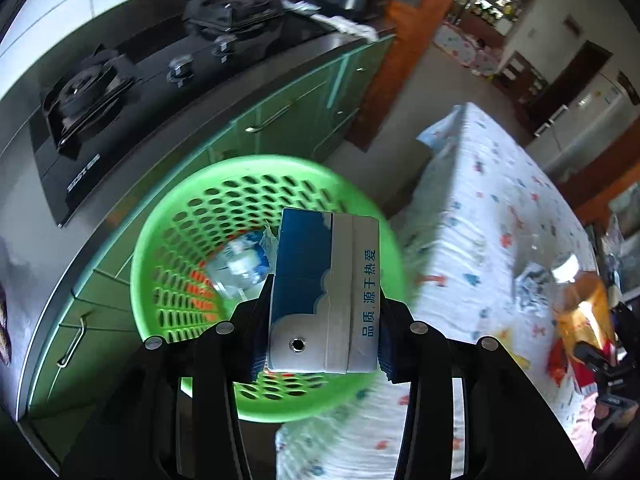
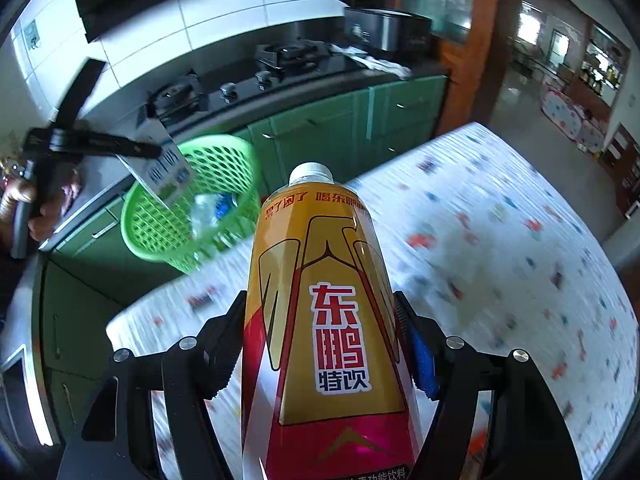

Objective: Collect trash
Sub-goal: 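Carry the carton and bottle to the basket and release both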

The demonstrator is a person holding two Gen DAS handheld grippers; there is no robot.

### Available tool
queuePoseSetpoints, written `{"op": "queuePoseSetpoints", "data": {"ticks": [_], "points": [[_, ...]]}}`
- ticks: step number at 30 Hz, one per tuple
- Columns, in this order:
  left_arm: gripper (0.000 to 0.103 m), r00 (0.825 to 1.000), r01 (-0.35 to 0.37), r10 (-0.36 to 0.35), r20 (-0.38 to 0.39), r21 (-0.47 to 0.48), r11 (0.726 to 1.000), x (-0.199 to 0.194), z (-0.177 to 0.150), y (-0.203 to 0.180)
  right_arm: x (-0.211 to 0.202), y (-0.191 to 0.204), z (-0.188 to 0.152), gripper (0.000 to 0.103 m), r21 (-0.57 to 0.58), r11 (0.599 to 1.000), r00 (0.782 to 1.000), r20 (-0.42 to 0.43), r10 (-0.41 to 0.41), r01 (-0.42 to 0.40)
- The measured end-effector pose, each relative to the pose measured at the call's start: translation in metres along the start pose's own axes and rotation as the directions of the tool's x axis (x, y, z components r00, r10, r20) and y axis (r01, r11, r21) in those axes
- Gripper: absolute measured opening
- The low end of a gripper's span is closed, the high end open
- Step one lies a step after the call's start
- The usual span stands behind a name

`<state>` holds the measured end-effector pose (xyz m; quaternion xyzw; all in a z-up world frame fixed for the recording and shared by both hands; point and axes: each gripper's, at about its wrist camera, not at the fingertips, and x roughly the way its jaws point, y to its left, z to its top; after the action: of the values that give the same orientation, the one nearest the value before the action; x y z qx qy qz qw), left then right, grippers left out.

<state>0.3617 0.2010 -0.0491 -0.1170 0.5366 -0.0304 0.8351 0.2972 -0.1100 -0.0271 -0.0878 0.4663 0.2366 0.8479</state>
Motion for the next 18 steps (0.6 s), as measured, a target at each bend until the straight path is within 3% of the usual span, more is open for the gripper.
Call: {"op": "queuePoseSetpoints", "data": {"ticks": [5,8,18], "points": [[0.048,0.999,-0.017,0.015,-0.034,-0.053,0.998,0.018,0.005,0.037,0.023,0.036,0.035,0.067,-0.029,0.998,0.999,0.010,0.048,-0.048],[0.067,0.999,-0.011,0.008,-0.031,-0.084,0.996,0.021,0.003,0.055,0.039,0.055,0.054,0.067,-0.040,0.996,0.996,0.013,0.084,-0.083],[0.077,1.000,-0.016,0.016,0.003,-0.144,0.989,0.005,-0.008,0.096,0.098,0.117,0.105,0.067,-0.055,0.988,0.989,0.003,0.148,-0.147]]}}
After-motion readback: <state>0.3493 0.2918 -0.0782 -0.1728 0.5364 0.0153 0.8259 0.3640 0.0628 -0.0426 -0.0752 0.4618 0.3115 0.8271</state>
